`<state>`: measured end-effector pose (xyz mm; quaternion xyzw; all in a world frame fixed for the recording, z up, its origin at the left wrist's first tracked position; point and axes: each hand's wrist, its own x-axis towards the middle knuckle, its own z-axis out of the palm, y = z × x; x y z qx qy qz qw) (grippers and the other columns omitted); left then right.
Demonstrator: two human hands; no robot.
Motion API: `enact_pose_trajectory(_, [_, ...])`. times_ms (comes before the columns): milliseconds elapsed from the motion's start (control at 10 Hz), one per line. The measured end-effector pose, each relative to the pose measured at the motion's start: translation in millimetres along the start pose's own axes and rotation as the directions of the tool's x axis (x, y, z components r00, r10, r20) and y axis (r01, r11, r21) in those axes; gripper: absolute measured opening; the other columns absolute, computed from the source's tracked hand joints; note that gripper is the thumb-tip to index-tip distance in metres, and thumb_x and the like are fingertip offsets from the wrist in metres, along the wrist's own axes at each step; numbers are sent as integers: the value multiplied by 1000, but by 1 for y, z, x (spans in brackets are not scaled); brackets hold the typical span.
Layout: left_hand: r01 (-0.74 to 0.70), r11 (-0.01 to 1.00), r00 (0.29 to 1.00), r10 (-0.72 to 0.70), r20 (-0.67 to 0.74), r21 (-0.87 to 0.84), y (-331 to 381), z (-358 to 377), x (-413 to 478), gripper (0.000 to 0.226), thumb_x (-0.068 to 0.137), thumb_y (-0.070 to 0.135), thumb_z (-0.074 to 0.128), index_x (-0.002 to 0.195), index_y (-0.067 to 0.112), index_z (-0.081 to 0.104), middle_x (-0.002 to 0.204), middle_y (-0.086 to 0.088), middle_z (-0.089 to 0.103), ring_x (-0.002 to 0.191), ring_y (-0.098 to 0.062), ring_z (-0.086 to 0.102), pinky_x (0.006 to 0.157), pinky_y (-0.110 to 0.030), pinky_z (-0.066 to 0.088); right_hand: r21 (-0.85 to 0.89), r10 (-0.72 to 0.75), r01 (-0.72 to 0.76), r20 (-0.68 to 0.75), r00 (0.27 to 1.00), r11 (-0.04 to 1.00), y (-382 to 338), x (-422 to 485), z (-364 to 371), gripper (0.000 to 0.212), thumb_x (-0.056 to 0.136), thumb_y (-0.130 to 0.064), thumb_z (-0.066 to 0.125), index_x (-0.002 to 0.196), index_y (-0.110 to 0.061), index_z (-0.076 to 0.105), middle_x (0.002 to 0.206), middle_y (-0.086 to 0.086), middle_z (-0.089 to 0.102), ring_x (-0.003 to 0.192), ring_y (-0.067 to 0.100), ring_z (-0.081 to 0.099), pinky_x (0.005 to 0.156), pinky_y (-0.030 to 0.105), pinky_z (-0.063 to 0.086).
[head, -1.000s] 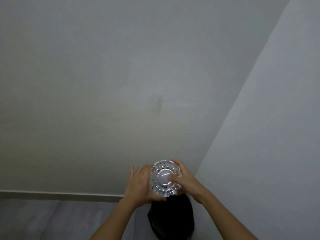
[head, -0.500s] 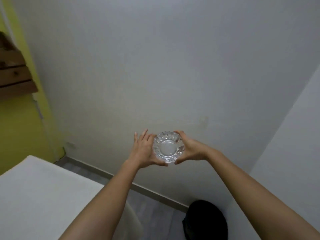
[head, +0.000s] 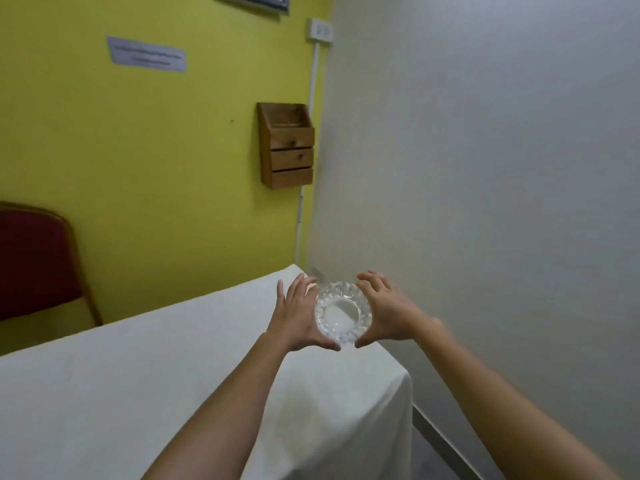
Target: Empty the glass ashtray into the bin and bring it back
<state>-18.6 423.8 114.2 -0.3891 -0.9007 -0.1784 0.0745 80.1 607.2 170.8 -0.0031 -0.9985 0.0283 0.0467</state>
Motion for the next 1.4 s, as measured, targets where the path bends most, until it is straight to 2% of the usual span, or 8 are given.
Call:
enact_pose_trajectory(300, [314, 943, 947, -320, 40, 115, -183, -62, -157, 123, 48, 77, 73, 142, 12, 28, 155, -5, 18, 147, -20, -1, 116, -53, -11, 135, -293, 279, 99, 951, 951, -219, 89, 76, 119, 52, -60, 84, 145, -12, 27, 155, 10, 21, 146, 28, 8, 119, 40, 13])
enact_pose_trajectory(600, [483, 855, 849, -510, 136, 190, -277, -65, -276, 124, 48, 82, 67, 143, 13, 28, 157, -3, 15, 147, -21, -1, 116, -54, -11, 226, -429, 380, 234, 873, 897, -354, 108, 150, 120, 54, -59, 83, 146, -10, 24, 154, 10, 24, 144, 28, 12, 120, 40, 15])
enact_pose_trajectory(900, [593, 773, 747, -633, 206, 224, -301, -46, -314, 120, 51, 79, 68, 143, 14, 27, 158, -4, 13, 147, -22, 0, 116, -54, -8, 268, -489, 419, 302, 818, 867, -396, 113, 189, 115, 53, -56, 85, 142, -13, 28, 147, 7, 31, 140, 27, 21, 119, 41, 20])
enact_pose_trajectory(1000, [606, 764, 731, -645, 225, 222, -302, -44, -314, 121, 49, 77, 71, 142, 14, 29, 158, -3, 13, 147, -20, -1, 116, -53, -9, 286, -480, 399, 328, 814, 871, -398, 113, 197, 113, 53, -56, 85, 142, -14, 28, 146, 7, 32, 138, 27, 23, 118, 40, 22])
enact_pose_trajectory(1100, [592, 760, 718, -649, 252, 267, -303, -43, -312, 125, 52, 78, 69, 147, 13, 22, 161, -4, 7, 148, -21, -4, 116, -53, -9, 289, -464, 378, 340, 818, 879, -396, 112, 201, 115, 55, -55, 85, 144, -14, 25, 149, 7, 30, 139, 27, 22, 118, 42, 22])
enact_pose_trajectory(1200, [553, 763, 691, -645, 327, 336, -302, -45, -311, 128, 59, 81, 61, 152, 11, 6, 163, -5, -3, 149, -23, -10, 115, -54, -10, 246, -440, 368, 408, 800, 897, -397, 110, 201, 125, 59, -56, 82, 149, -10, 9, 158, 9, 14, 146, 29, 9, 119, 50, 15])
enact_pose_trajectory(1300, [546, 765, 664, -644, 380, 343, -300, -56, -311, 124, 67, 79, 57, 152, 11, -2, 162, -8, -12, 148, -26, -15, 115, -55, -10, 194, -378, 325, 507, 774, 925, -398, 110, 193, 125, 68, -50, 80, 151, -11, -6, 161, 11, -7, 147, 33, -8, 119, 58, 7])
enact_pose_trajectory(1400, [619, 734, 613, -674, 412, 280, -303, -80, -310, 113, 77, 74, 52, 152, 13, -6, 161, -9, -15, 148, -27, -14, 115, -55, -9, 181, -340, 288, 552, 761, 940, -400, 114, 173, 113, 78, -40, 75, 151, -10, -6, 161, 12, -13, 147, 33, -13, 117, 60, 4])
